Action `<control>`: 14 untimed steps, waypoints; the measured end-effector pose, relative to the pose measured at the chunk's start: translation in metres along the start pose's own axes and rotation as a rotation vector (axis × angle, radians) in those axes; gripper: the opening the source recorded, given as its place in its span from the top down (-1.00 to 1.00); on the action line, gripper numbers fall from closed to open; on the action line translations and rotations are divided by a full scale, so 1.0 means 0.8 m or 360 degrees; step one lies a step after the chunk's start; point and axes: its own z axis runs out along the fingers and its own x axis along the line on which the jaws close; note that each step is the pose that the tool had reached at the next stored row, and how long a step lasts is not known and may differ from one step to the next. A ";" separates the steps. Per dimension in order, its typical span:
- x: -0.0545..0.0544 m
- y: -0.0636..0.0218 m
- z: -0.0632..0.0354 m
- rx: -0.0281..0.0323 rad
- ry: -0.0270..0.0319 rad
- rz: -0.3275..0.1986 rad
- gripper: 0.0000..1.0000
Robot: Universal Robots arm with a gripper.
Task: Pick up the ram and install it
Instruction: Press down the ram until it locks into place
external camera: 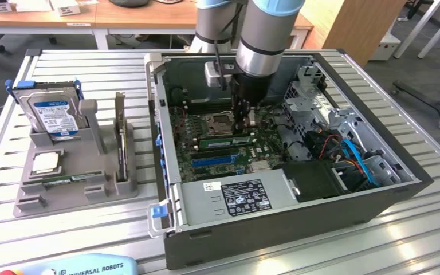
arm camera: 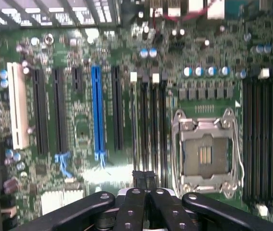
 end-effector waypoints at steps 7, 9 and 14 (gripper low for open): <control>0.001 0.023 0.000 0.00001 -0.00001 0.0003 0.80; 0.001 0.028 0.001 0.00002 -0.00001 0.0004 0.80; 0.002 0.041 0.001 0.00001 0.00000 0.0005 0.80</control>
